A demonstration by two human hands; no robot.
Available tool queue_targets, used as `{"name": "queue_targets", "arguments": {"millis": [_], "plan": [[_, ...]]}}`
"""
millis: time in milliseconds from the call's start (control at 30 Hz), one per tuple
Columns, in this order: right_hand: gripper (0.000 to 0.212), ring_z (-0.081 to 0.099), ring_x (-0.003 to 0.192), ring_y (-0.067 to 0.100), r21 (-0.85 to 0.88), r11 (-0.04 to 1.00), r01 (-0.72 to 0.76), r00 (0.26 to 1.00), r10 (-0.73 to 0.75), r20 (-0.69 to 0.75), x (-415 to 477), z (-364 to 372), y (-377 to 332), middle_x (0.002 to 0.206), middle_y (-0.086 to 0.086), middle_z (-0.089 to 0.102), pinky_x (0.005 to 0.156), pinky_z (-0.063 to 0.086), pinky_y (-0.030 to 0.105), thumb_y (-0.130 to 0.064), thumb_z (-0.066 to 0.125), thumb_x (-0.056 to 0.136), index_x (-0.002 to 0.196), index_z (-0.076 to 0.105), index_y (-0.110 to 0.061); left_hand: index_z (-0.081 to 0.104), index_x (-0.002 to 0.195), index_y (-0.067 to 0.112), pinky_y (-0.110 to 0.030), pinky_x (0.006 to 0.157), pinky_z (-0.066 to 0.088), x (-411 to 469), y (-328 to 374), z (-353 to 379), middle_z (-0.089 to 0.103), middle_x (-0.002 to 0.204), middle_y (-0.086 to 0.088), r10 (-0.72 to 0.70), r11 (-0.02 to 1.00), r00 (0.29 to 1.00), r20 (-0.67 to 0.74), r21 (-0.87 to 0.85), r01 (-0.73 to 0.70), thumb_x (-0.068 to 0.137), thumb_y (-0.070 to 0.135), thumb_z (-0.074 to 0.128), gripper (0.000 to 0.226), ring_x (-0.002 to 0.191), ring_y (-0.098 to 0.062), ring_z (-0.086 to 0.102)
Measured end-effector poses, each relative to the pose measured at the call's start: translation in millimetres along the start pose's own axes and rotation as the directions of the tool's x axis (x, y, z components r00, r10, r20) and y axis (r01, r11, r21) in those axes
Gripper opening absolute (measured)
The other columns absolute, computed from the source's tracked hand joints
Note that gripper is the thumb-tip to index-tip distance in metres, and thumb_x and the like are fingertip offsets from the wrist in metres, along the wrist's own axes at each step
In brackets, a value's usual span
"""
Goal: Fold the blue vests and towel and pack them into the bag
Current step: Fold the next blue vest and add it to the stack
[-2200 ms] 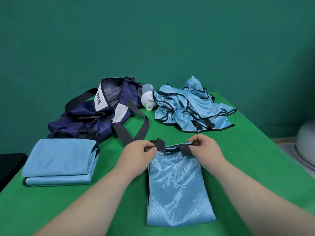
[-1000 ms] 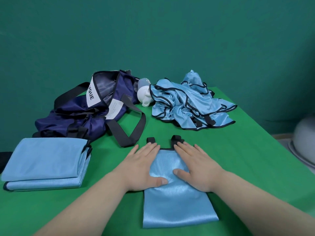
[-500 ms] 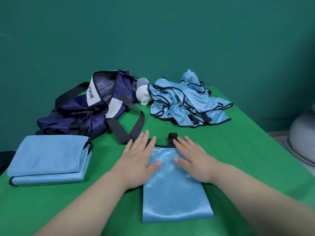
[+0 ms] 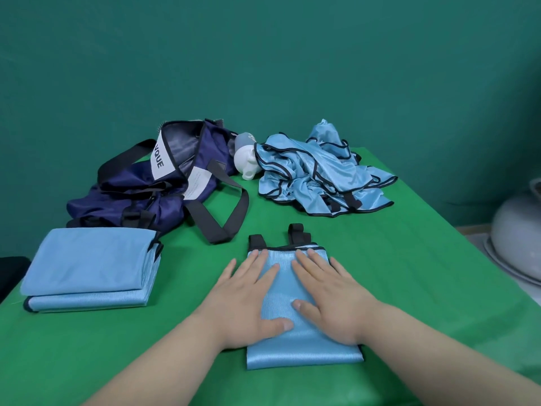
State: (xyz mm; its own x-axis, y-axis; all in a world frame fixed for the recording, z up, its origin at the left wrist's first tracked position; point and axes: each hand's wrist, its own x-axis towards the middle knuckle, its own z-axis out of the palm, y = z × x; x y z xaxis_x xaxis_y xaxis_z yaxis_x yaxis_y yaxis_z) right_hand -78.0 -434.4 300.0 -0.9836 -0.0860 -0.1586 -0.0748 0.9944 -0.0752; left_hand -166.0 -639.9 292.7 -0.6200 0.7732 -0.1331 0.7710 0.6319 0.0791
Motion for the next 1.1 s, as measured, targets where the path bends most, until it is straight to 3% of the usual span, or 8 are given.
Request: {"name": "queue_targets", "arguments": {"millis": [133,300,667,767,867,933,1000,1100], "plan": [[0.086,-0.031,0.147,0.015,-0.003,1.0,-0.005,1.0,0.005,-0.003,1.2,0.1,0.4,0.162,-0.008,-0.027,0.124,-0.01,0.044,-0.07,0.021,0.093,0.159,-0.011,-0.024,-0.008,0.159,0.024,-0.048,0.123,-0.009,7.7,-6.8,-7.3,-0.025,0.163,0.004,0.009,1.0,1.0,0.03,0.02,-0.009,0.052,0.104,0.026,0.137,0.147,-0.01,-0.028],[0.096,-0.032,0.147,0.016,0.009,1.0,0.007,1.0,-0.007,0.007,5.4,-1.2,2.6,0.161,-0.008,-0.028,0.123,-0.013,0.041,-0.077,0.029,0.087,0.159,-0.011,-0.027,-0.007,0.159,0.026,-0.05,0.122,-0.009,9.3,-8.3,-2.1,-0.025,0.163,0.004,0.009,1.0,1.0,0.005,-0.011,-0.009,0.058,0.097,0.043,0.133,0.147,-0.01,-0.03],[0.098,-0.034,0.146,0.016,-0.001,1.0,0.014,1.0,-0.014,0.008,5.3,2.3,5.1,0.162,-0.008,-0.029,0.123,-0.012,0.043,-0.082,0.025,0.083,0.158,-0.013,-0.032,-0.014,0.157,0.028,-0.052,0.121,-0.012,-0.8,-6.2,-2.0,-0.037,0.157,0.002,0.022,1.0,0.998,0.054,-0.007,-0.021,0.052,0.1,0.046,0.14,0.142,-0.013,-0.04],[0.097,-0.036,0.145,0.015,0.018,1.0,0.004,0.999,-0.005,0.034,6.8,1.2,5.9,0.161,-0.009,-0.031,0.123,-0.012,0.044,-0.084,0.022,0.083,0.158,-0.013,-0.033,-0.012,0.157,0.029,-0.051,0.122,-0.012,-2.0,-7.4,-1.4,-0.036,0.158,0.002,0.032,0.999,0.999,0.019,-0.006,-0.032,0.051,0.103,0.037,0.138,0.142,-0.011,-0.04],[0.097,-0.04,0.143,0.013,0.158,0.987,0.006,1.0,-0.003,-0.014,-2.2,-7.2,8.0,0.161,-0.012,-0.029,0.122,-0.014,0.045,-0.087,0.016,0.079,0.159,-0.005,-0.037,-0.008,0.158,0.03,-0.047,0.122,-0.012,-16.6,-8.8,-1.3,-0.035,0.159,0.005,0.049,0.998,0.998,-0.044,-0.025,-0.05,0.057,0.101,0.02,0.127,0.139,-0.005,-0.041],[0.09,-0.041,0.141,0.01,0.199,0.98,0.032,0.997,-0.018,-0.074,-14.0,-7.5,5.1,0.161,-0.015,-0.028,0.12,-0.019,0.042,-0.079,0.017,0.081,0.158,-0.002,-0.038,-0.008,0.158,0.031,-0.046,0.122,-0.013,-28.3,-8.8,0.1,-0.033,0.159,0.011,0.068,0.995,0.995,-0.069,-0.066,-0.072,0.067,0.097,0.025,0.117,0.138,0.001,-0.04],[0.089,-0.043,0.141,0.011,0.115,0.993,0.021,0.997,-0.012,-0.077,-23.5,-1.6,0.8,0.16,-0.014,-0.029,0.12,-0.02,0.044,-0.077,0.019,0.081,0.158,-0.002,-0.037,-0.009,0.157,0.031,-0.046,0.122,-0.014,-35.8,-9.1,1.3,-0.032,0.158,0.013,0.072,0.994,0.993,-0.091,-0.074,-0.079,0.071,0.094,0.035,0.116,0.139,0.003,-0.038],[0.087,-0.036,0.144,0.008,0.213,0.977,-0.013,0.99,0.042,-0.132,-30.5,6.5,1.6,0.163,-0.016,-0.017,0.123,-0.013,0.045,-0.075,0.023,0.081,0.158,0.009,-0.037,-0.005,0.158,0.032,-0.045,0.122,-0.013,-41.6,-7.9,3.4,-0.029,0.159,0.014,0.06,0.994,0.991,-0.117,-0.084,-0.07,0.068,0.098,0.027,0.116,0.14,0.004,-0.035]]}}
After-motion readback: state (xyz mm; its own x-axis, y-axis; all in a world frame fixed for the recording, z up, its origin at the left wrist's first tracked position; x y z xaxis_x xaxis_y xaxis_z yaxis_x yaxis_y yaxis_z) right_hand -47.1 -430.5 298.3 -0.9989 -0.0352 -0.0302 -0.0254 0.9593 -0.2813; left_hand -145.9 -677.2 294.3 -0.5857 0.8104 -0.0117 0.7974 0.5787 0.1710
